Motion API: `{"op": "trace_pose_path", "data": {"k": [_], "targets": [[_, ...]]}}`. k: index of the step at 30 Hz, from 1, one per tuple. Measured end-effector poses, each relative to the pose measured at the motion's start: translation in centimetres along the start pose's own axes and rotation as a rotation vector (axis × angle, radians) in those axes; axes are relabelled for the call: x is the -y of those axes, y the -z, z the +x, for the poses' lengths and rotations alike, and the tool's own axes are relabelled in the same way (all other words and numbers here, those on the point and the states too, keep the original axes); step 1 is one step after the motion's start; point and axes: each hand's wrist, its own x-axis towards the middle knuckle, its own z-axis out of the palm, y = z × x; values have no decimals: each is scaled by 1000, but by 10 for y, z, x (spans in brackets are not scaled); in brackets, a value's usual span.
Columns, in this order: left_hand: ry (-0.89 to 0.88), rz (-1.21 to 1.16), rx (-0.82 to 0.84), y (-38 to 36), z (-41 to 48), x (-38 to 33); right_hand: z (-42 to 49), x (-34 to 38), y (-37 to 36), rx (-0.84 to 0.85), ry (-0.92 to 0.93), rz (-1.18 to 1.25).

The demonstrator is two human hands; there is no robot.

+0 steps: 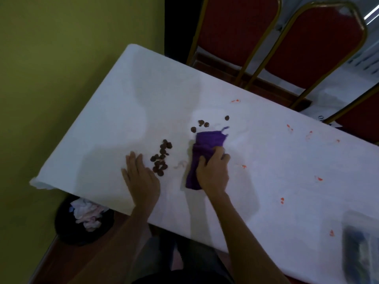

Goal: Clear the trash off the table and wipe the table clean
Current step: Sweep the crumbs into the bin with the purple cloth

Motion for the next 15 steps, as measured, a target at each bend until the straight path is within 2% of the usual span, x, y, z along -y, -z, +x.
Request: {"op": "trace_pose_path", "data": {"k": [3, 7, 13, 15], "targets": [[15, 88, -58, 2, 19, -3, 38, -31, 26, -90, -87, -29], [-20, 140, -103, -4, 17, -3, 61, -38, 21, -40, -174, -72], [0, 161, -107, -6, 20, -7, 39, 7, -19, 165, 77, -90], [10, 158, -103, -4, 19, -8, 37, 9, -13, 169, 73, -81]]}}
